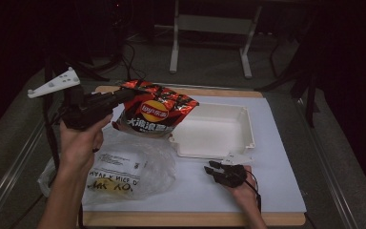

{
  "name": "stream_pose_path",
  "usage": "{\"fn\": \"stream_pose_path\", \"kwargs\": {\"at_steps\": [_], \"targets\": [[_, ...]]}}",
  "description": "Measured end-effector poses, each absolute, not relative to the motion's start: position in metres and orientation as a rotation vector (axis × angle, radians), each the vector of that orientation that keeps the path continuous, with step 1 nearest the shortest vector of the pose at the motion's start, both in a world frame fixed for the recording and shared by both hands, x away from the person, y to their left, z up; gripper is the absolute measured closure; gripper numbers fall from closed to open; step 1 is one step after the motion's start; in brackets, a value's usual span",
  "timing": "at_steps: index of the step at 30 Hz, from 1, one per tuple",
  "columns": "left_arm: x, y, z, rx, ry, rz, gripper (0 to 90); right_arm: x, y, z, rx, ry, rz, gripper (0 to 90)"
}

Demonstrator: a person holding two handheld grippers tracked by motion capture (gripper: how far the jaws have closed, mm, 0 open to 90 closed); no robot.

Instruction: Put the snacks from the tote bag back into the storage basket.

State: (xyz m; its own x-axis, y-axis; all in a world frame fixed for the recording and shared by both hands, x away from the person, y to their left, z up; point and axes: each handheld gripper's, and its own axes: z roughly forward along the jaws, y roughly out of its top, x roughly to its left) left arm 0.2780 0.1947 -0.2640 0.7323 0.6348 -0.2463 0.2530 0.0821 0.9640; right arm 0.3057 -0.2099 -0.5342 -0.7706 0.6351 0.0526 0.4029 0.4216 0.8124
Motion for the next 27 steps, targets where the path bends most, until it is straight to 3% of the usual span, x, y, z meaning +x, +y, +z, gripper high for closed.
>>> {"fn": "stream_pose_path", "kwargs": {"at_steps": [27], "targets": [[0.325, 0.149, -0.279, 1.525, 0.756, 0.296, 90.0, 0.305, -0.213, -0.536, 0.912, 2.397, 1.303, 64.6]]}}
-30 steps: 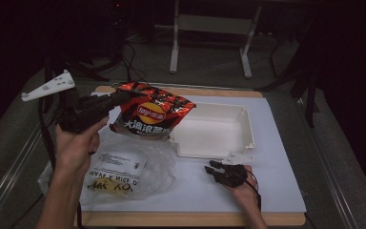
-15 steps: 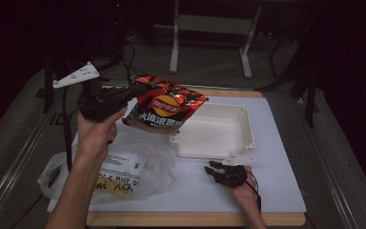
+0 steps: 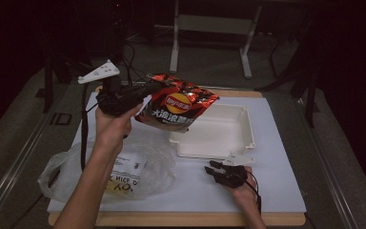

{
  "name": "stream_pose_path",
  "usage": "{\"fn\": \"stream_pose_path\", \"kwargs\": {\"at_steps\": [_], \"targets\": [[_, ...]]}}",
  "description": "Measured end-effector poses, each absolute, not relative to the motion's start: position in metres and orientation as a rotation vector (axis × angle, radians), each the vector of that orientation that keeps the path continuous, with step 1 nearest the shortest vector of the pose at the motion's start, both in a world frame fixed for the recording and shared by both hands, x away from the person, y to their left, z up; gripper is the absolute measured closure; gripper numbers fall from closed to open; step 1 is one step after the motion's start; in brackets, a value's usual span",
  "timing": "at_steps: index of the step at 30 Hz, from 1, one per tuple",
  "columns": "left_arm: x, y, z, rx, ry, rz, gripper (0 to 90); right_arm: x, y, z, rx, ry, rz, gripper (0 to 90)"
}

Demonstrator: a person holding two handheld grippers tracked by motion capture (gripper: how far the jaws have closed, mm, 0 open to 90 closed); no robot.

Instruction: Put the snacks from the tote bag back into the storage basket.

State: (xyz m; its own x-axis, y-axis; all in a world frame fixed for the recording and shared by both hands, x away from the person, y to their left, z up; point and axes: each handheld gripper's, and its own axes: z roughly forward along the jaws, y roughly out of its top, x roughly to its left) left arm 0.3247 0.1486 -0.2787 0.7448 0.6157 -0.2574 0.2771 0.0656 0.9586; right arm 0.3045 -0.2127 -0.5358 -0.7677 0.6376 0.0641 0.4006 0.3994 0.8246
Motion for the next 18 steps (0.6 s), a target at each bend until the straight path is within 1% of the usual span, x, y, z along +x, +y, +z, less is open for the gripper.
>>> {"fn": "stream_pose_path", "kwargs": {"at_steps": [18], "targets": [[0.352, 0.118, -0.288, 1.512, 0.761, 0.271, 90.0, 0.303, -0.211, -0.536, 0.885, 2.398, 1.290, 63.8]]}}
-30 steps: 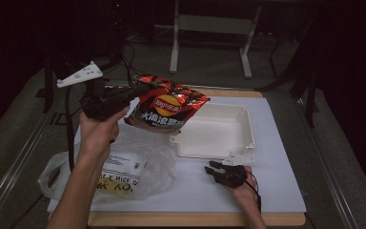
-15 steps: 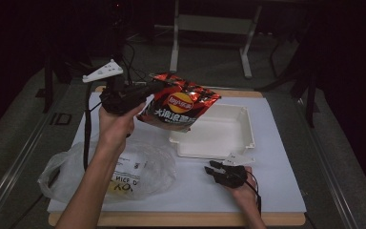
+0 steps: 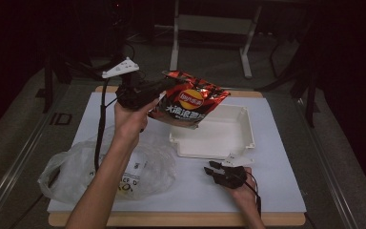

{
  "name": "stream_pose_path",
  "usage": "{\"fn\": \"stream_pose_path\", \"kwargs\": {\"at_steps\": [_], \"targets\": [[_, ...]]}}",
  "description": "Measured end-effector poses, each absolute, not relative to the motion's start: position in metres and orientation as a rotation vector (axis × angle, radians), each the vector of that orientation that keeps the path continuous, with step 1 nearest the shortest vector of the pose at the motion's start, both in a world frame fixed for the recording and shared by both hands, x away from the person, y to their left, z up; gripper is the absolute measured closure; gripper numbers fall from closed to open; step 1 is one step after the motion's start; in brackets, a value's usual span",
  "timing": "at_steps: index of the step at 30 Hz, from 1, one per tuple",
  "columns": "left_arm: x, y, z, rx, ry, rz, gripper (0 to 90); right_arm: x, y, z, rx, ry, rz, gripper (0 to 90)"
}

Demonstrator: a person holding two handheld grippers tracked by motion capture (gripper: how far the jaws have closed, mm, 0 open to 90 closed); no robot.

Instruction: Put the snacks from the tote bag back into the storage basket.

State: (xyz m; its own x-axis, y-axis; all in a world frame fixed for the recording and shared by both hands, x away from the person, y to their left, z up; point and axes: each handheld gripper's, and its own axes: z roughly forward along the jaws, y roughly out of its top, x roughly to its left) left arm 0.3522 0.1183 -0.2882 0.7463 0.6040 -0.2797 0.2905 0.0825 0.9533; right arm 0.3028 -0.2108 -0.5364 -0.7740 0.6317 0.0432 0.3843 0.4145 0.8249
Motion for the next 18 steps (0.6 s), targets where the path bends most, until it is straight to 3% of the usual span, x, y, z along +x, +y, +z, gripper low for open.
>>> {"fn": "stream_pose_path", "kwargs": {"at_steps": [18], "targets": [[0.382, 0.087, -0.307, 1.513, 0.781, 0.220, 90.0, 0.302, -0.210, -0.537, 0.877, 2.399, 1.289, 62.9]]}}
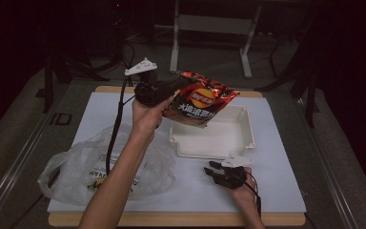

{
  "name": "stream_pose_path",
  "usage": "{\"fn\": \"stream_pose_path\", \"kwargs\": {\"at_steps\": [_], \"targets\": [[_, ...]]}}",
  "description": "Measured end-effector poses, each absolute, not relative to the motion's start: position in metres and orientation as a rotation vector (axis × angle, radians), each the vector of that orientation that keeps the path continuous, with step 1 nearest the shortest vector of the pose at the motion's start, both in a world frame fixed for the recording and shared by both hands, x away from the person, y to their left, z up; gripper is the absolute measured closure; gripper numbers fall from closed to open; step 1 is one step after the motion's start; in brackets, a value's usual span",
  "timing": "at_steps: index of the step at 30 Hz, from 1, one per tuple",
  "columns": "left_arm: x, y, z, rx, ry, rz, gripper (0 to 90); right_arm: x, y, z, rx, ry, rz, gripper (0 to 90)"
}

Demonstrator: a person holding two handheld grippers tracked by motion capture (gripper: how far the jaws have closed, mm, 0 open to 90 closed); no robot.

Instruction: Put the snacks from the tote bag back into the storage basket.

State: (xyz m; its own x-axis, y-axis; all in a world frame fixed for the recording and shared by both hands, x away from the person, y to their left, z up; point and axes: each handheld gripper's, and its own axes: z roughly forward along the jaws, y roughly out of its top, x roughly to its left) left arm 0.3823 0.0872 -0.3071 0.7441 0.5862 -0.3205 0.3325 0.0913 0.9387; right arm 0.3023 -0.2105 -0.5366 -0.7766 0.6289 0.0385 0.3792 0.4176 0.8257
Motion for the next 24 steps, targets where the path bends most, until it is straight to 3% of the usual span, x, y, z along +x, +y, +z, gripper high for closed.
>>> {"fn": "stream_pose_path", "kwargs": {"at_steps": [24], "targets": [[0.418, 0.056, -0.330, 1.529, 0.807, 0.181, 90.0, 0.302, -0.211, -0.537, 0.870, 2.399, 1.294, 62.5]]}}
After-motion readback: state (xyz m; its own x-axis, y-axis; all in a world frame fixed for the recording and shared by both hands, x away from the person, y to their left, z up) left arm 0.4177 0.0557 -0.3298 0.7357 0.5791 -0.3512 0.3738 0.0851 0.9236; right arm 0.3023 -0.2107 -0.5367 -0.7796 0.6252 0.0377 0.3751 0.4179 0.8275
